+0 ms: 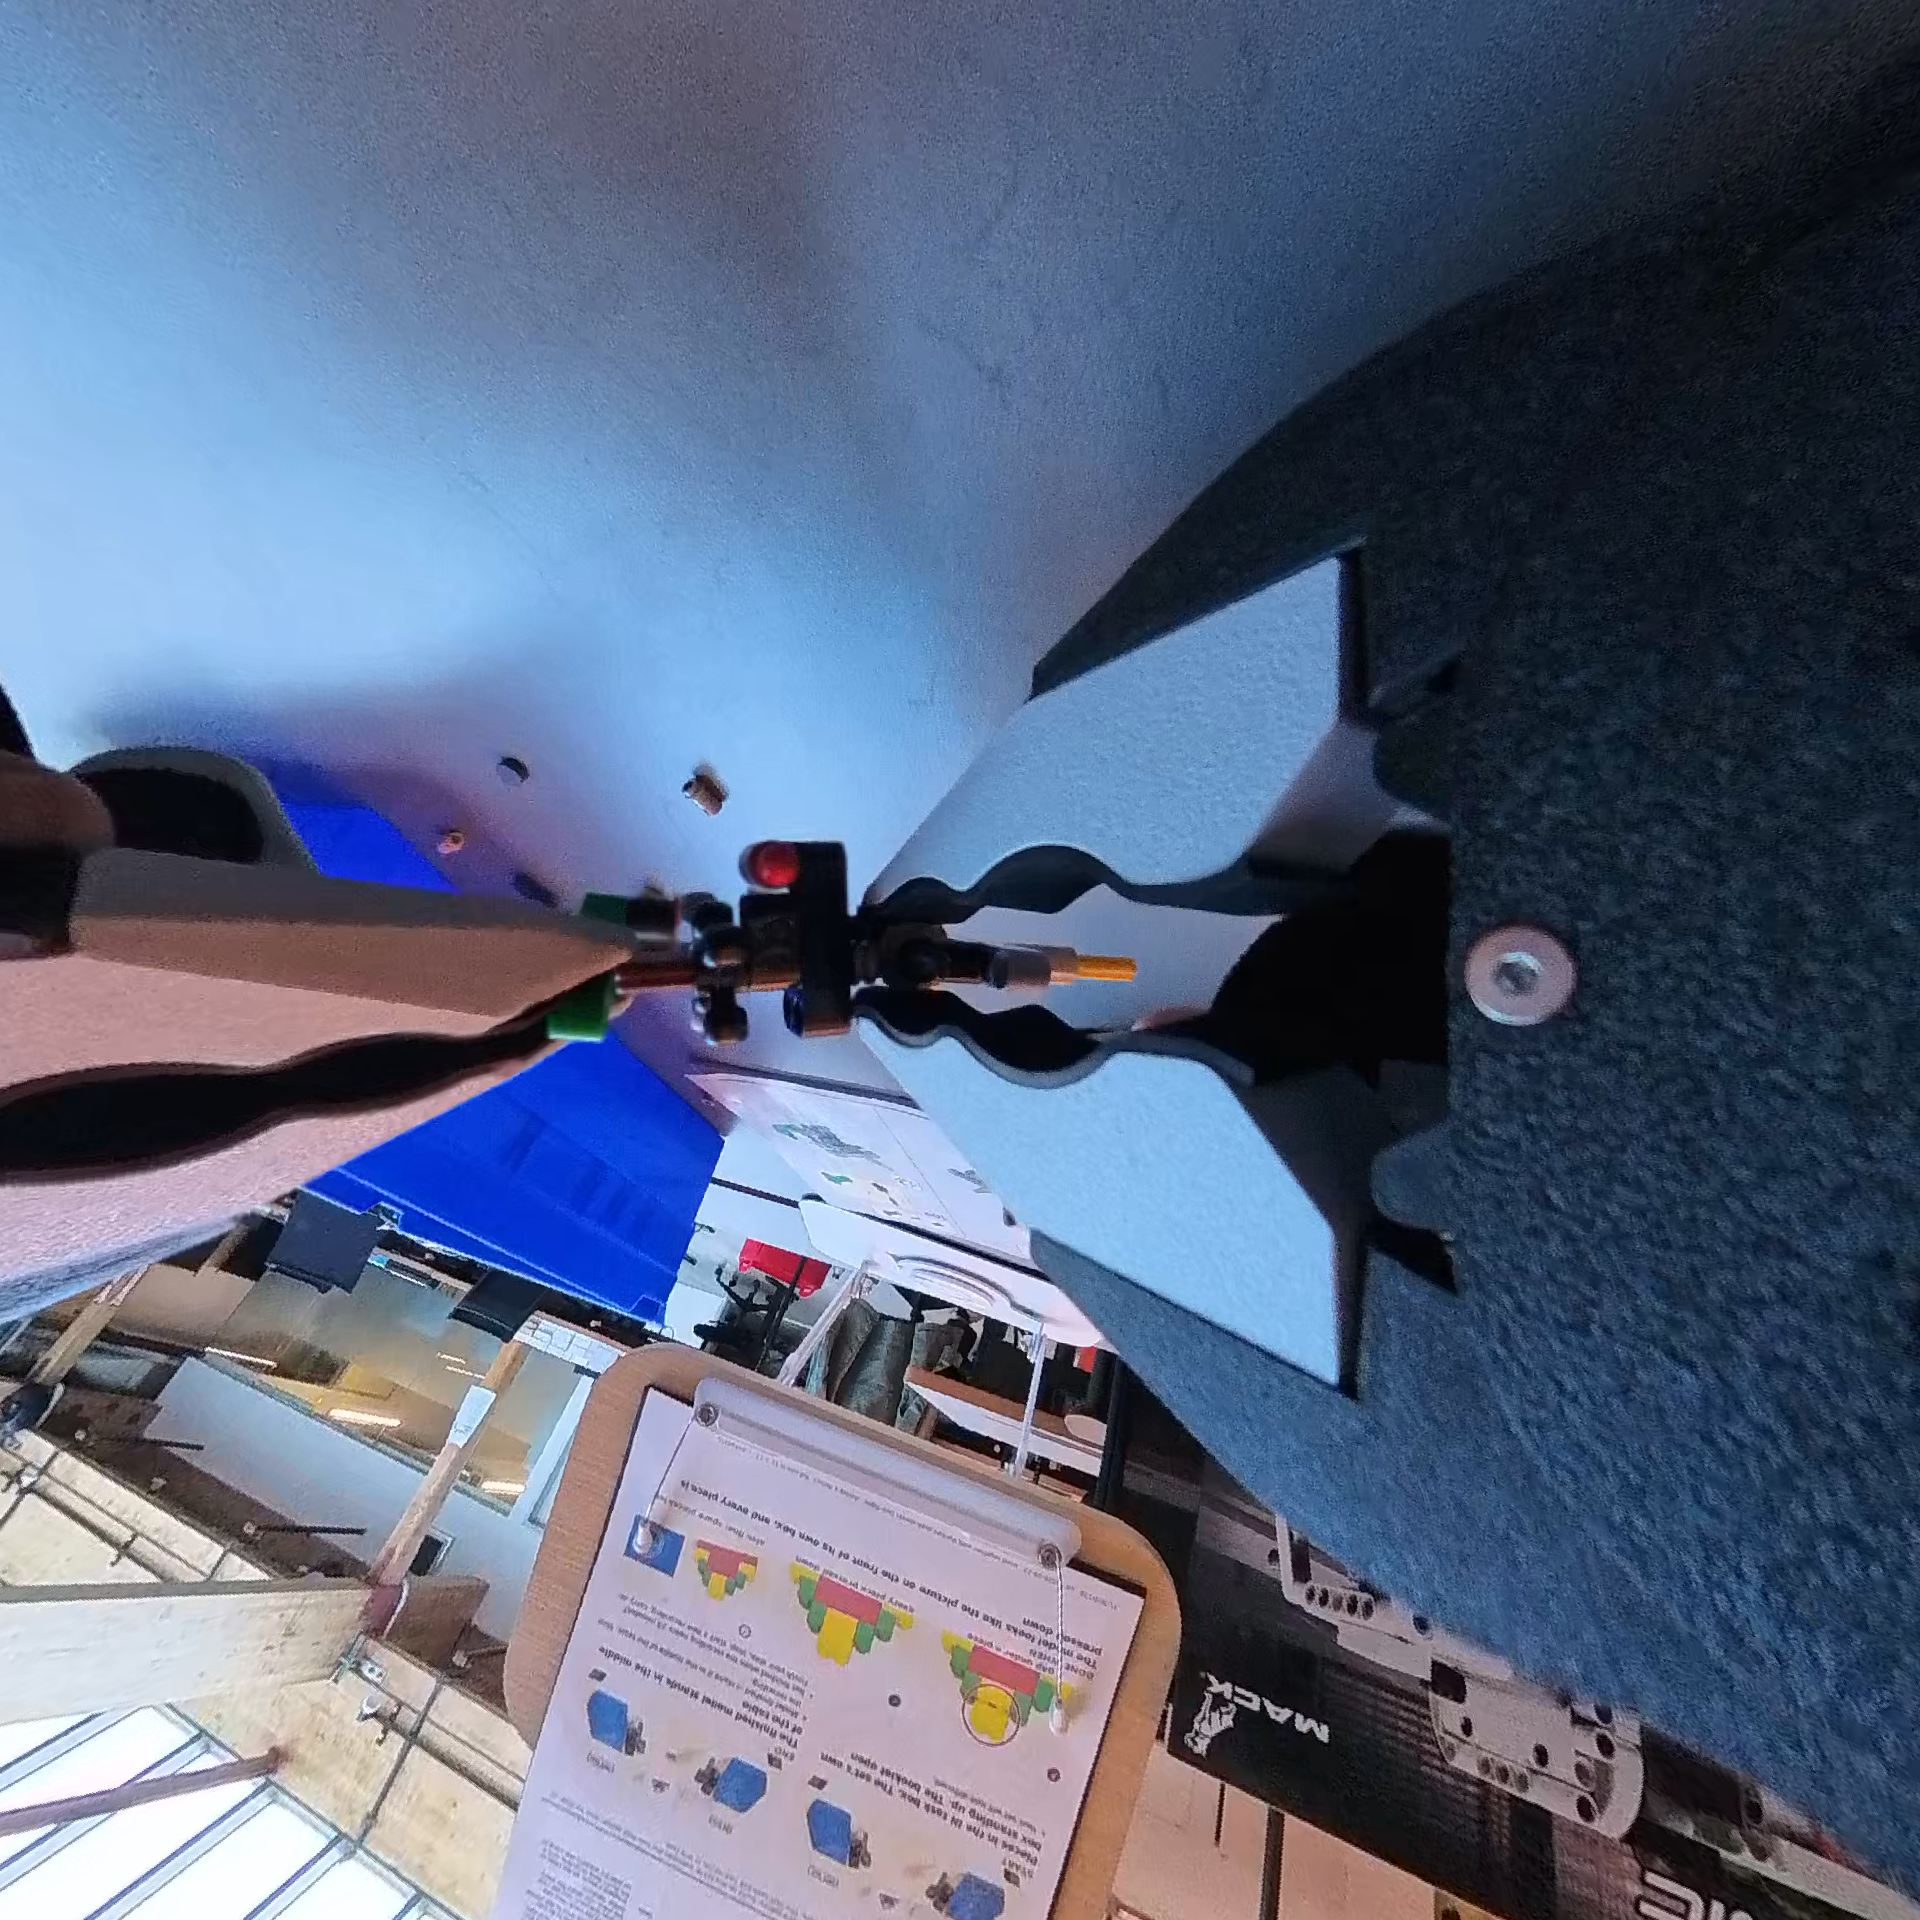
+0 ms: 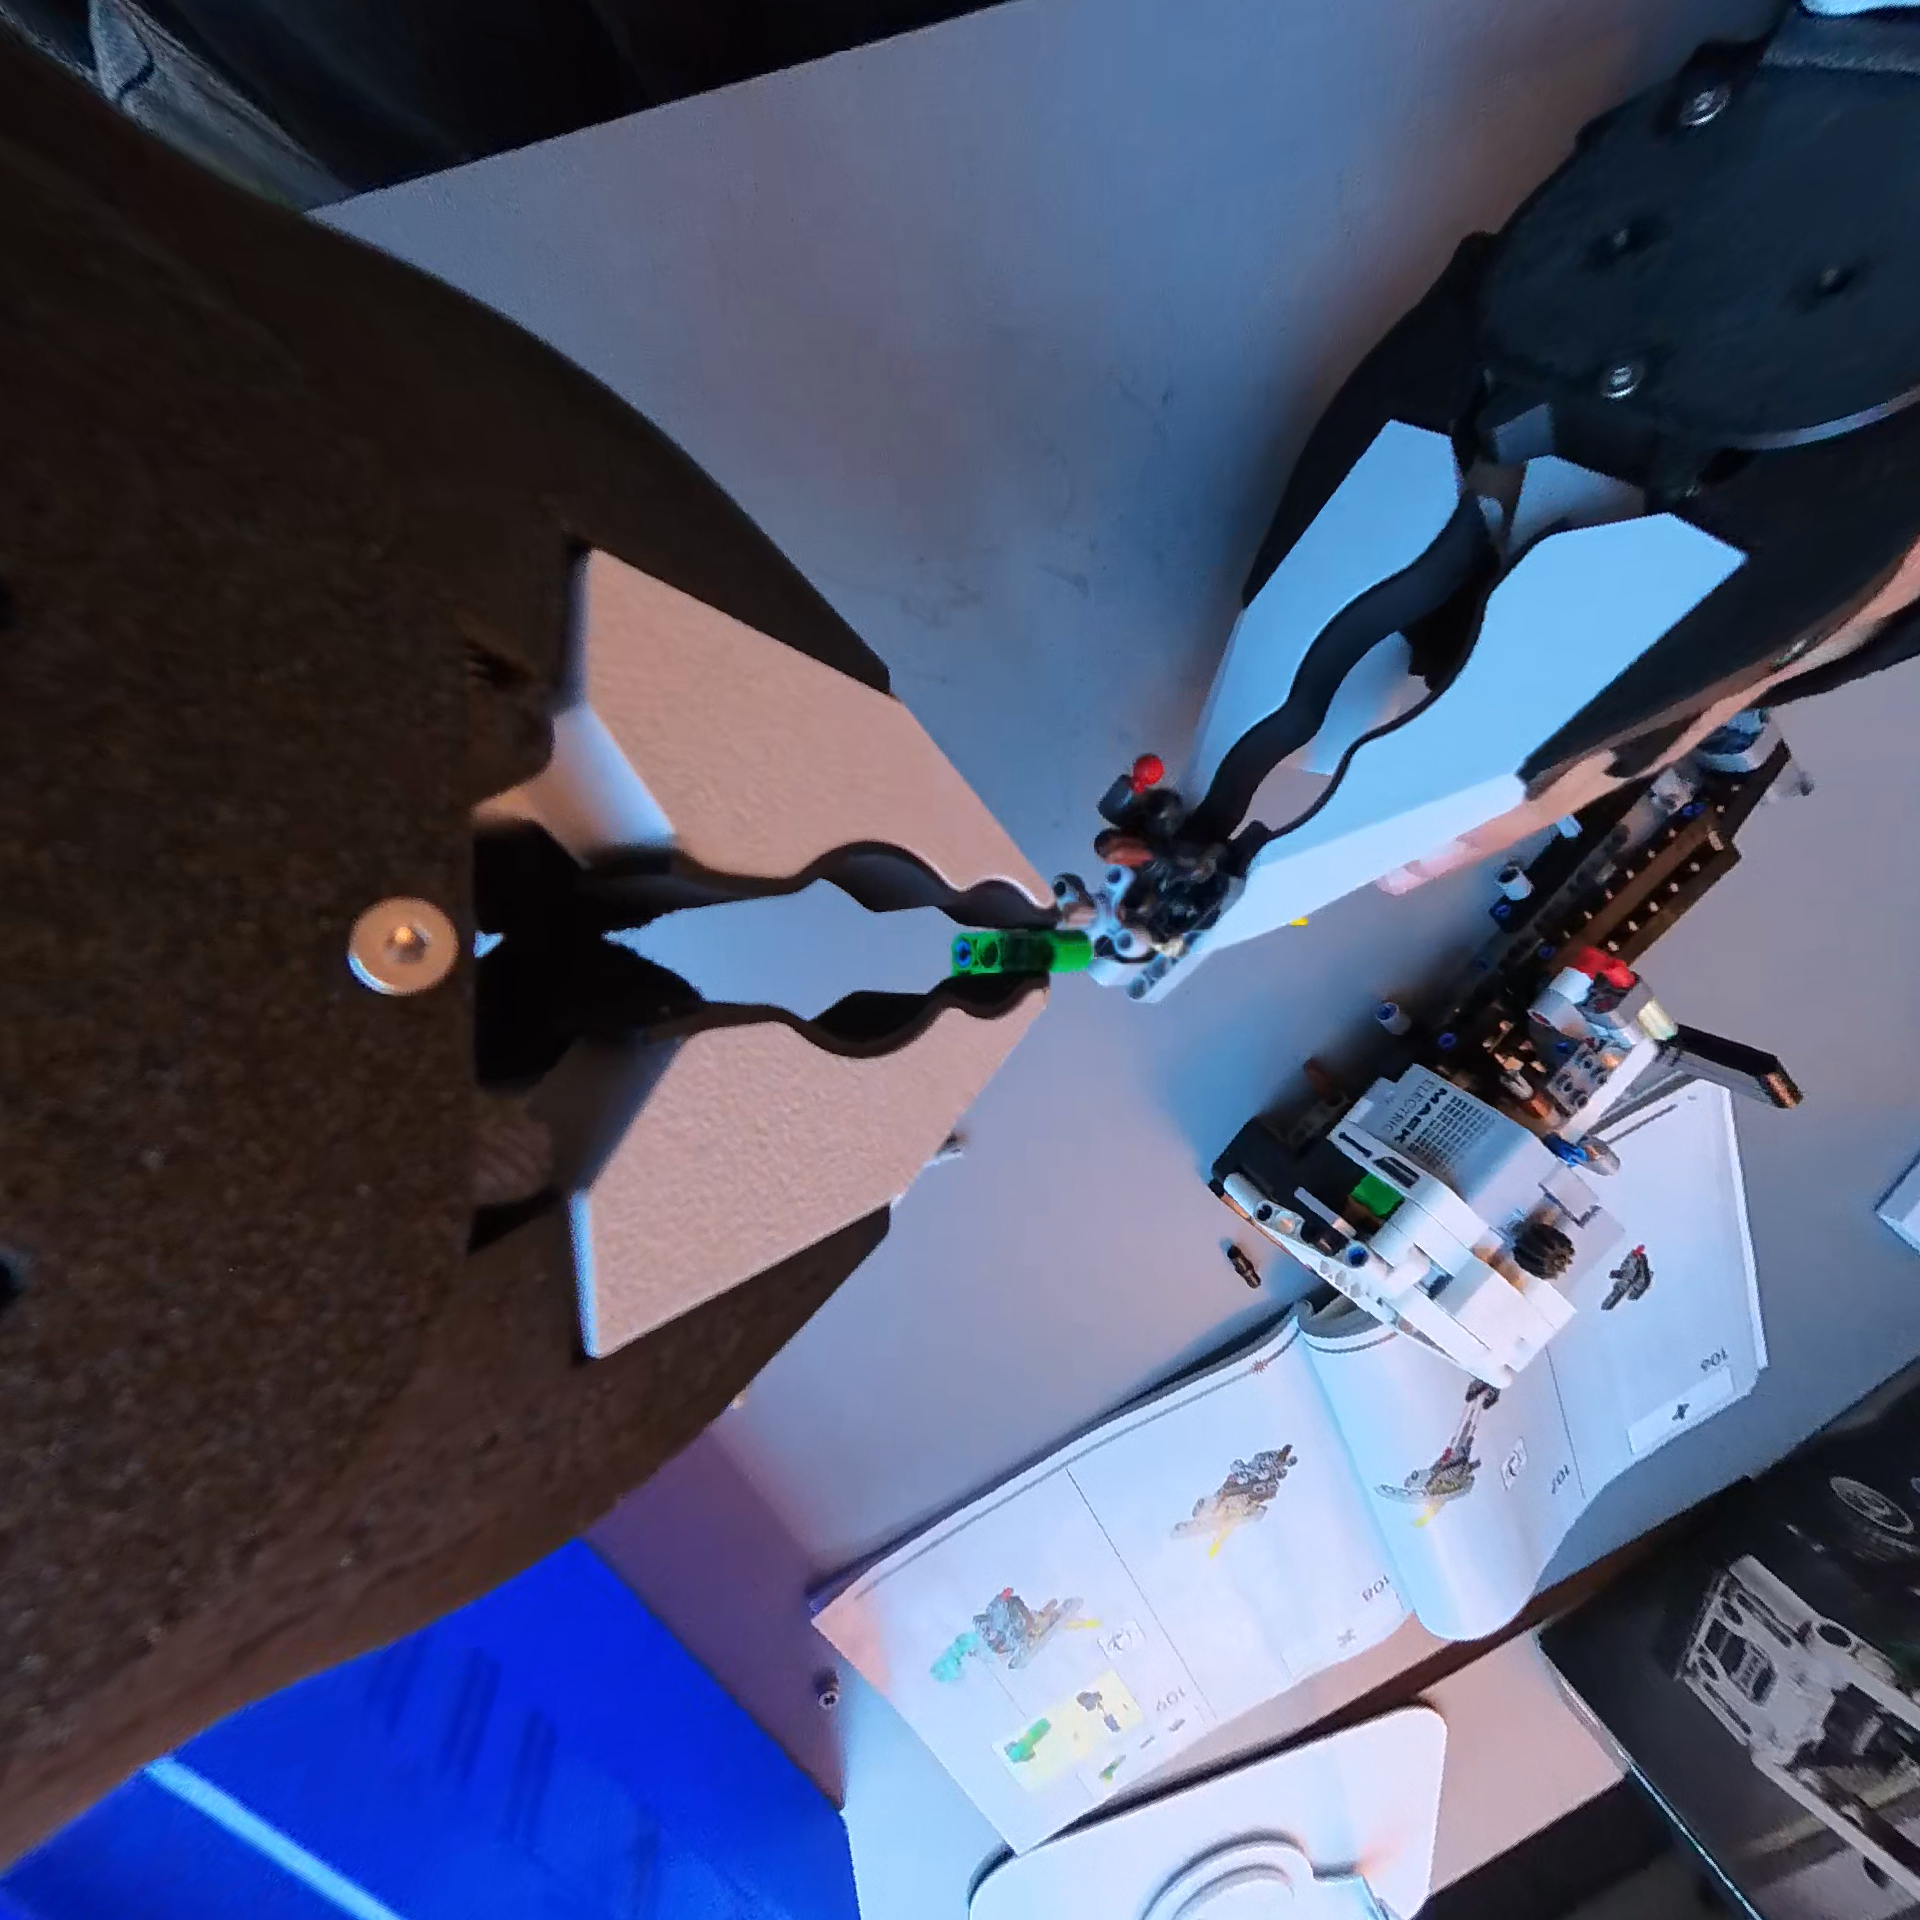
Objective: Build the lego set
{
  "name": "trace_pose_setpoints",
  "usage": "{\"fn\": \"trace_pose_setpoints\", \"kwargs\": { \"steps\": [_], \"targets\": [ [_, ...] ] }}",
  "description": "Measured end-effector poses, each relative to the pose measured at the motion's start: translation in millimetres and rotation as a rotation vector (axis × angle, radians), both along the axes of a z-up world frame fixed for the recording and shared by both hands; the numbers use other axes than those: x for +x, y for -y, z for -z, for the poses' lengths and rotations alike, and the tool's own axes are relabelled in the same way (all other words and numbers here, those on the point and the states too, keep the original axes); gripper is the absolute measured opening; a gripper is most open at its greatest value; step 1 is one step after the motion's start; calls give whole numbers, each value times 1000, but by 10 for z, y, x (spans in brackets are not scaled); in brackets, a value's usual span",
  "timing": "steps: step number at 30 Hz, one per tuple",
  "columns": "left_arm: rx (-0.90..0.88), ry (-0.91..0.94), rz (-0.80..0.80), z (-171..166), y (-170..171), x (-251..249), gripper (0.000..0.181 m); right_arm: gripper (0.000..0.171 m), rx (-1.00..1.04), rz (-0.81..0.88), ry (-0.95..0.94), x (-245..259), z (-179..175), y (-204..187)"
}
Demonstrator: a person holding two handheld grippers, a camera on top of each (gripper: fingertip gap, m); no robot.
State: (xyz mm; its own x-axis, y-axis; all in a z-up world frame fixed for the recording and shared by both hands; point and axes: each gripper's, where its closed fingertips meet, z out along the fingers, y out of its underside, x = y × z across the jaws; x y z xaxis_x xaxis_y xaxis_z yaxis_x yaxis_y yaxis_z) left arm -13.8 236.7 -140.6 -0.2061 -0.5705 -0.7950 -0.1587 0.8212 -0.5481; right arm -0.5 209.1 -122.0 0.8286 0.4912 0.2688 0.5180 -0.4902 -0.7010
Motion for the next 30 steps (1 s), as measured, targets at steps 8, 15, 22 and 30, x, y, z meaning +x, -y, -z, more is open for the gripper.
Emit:
{"fn": "trace_pose_setpoints", "kwargs": {
  "steps": [8, 15, 22, 30],
  "targets": [
    [-7, -21, -25, 35, -57, 12, 10, 6, -90, -34, -5, -54, 95, 112],
    [-55, -43, -98, 44, -299, 18, 10, 6, -439, -119, 102, -154, 399, 472],
    [-63, -51, -93, 55, -302, 12, 10, 8, -486, -190, 47, -281, 590, 510],
    [-66, -61, -81, 79, -278, 17, 10, 9, -479, -209, 57, -313, 650, 502]
  ]
}}
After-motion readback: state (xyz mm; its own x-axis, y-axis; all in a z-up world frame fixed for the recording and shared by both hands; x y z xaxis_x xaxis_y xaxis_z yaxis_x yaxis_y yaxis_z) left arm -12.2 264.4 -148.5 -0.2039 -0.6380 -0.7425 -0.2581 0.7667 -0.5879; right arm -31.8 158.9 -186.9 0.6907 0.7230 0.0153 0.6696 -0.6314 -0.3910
